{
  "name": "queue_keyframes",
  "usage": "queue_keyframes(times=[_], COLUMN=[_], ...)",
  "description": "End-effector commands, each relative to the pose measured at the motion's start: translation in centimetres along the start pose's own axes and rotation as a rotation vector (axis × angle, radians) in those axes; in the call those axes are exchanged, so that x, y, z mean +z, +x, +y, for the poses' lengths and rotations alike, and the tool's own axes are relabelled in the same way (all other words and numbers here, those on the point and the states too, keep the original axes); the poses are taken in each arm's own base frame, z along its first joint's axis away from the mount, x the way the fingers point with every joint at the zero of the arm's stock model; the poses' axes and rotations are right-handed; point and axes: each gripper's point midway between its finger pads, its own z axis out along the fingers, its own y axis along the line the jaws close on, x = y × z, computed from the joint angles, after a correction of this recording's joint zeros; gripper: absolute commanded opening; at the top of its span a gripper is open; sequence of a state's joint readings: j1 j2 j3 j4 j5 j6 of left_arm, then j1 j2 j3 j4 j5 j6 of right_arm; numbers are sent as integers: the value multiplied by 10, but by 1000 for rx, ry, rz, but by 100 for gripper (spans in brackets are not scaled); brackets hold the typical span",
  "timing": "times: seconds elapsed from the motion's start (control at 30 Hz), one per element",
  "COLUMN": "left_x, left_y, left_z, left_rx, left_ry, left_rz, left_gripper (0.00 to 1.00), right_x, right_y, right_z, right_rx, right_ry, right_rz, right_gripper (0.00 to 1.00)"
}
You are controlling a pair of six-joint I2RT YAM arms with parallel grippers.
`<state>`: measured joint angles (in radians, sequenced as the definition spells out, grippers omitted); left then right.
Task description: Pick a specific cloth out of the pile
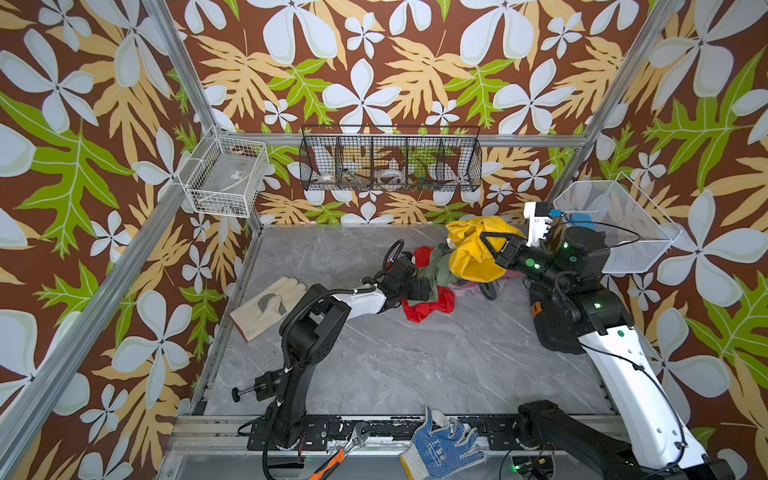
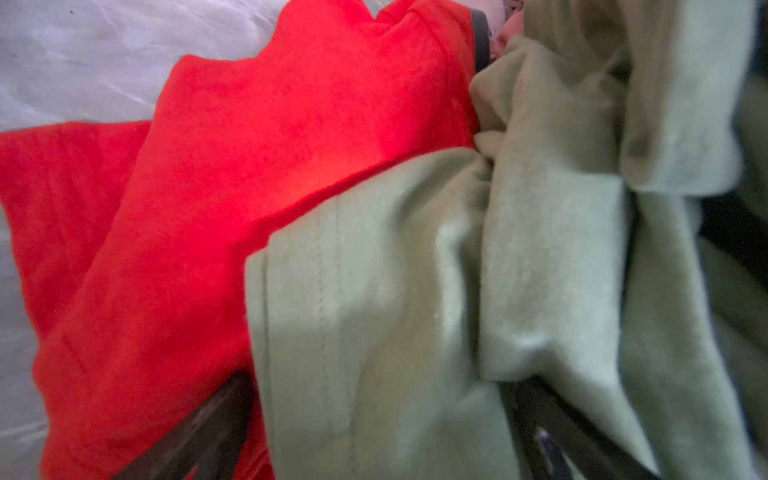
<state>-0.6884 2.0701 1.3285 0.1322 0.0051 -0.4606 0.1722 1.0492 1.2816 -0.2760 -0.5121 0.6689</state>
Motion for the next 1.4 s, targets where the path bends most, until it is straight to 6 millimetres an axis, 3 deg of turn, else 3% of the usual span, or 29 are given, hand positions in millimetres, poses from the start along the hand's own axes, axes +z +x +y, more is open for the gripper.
queue_keyframes(times=[0.0, 0.13, 0.47, 0.77, 0.9, 1.13, 1.23, 1.37], left_x=[-4, -12, -44, -82, -105, -154, -174, -202], left_y=[1, -1, -23, -40, -47, -55, -51, -42], left_z=[2, 2, -3, -2, -4, -10, -22, -17], left_rx=[10, 7, -17, -39, -26, 23, 57, 52], left_ry=[-16, -18, -24, -37, -22, 49, 137, 159], left_rz=[9, 2, -66, -143, -202, -322, -344, -394], left_gripper=[100, 100, 100, 100, 100, 100, 100, 100], right_x=[-4, -1, 33, 53, 63, 96, 108, 121], right_y=[-24, -32, -15, 4, 15, 53, 61, 69], right_z=[12, 19, 34, 33, 32, 39, 38, 28], right_rx=[-67, -57, -44, -42, -36, -67, -73, -63], right_ry=[-19, -56, -152, -174, -174, -164, -157, -109], right_rz=[-82, -109, -46, 2, 28, 120, 144, 165], right_gripper=[0, 0, 0, 0, 0, 0, 0, 0])
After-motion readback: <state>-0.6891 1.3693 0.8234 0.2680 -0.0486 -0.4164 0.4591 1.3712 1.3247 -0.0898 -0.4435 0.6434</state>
